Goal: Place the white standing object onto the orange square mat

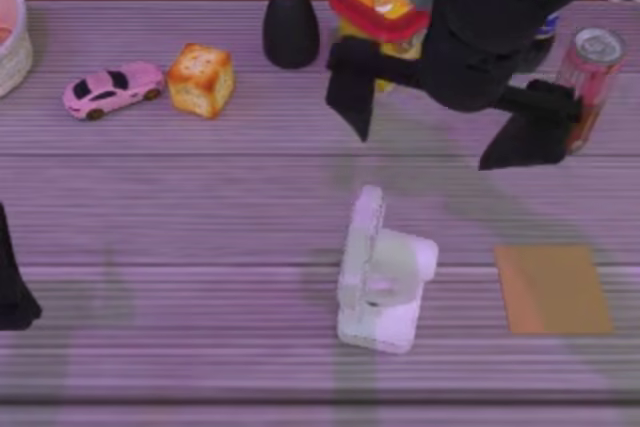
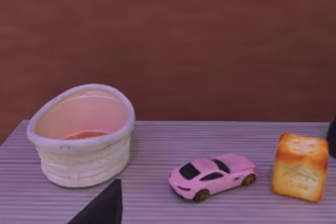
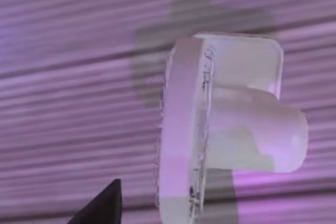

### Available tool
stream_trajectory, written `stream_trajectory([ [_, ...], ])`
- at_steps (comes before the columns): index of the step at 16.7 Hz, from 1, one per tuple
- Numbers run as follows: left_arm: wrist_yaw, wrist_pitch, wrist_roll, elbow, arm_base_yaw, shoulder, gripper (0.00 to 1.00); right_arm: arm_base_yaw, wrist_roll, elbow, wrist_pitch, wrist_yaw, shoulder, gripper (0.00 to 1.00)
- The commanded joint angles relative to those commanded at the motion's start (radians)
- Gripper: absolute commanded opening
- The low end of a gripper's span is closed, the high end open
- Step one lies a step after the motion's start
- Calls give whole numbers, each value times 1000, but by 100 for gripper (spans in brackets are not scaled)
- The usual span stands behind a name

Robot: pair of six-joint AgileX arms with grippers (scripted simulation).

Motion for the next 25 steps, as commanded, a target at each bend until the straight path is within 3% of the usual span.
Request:
stream_trajectory([
  [7, 0, 0, 0, 0, 0, 0, 100, 105, 131, 284, -196, -1, 293, 100],
  [13, 0, 0, 0, 0, 0, 0, 100, 100, 129, 278, -191, -1, 291, 100],
  [20, 0, 0, 0, 0, 0, 0, 100, 106, 132, 79, -4, -1, 280, 100],
  [25, 0, 0, 0, 0, 0, 0, 100, 106, 133, 66, 9, -1, 280, 100],
])
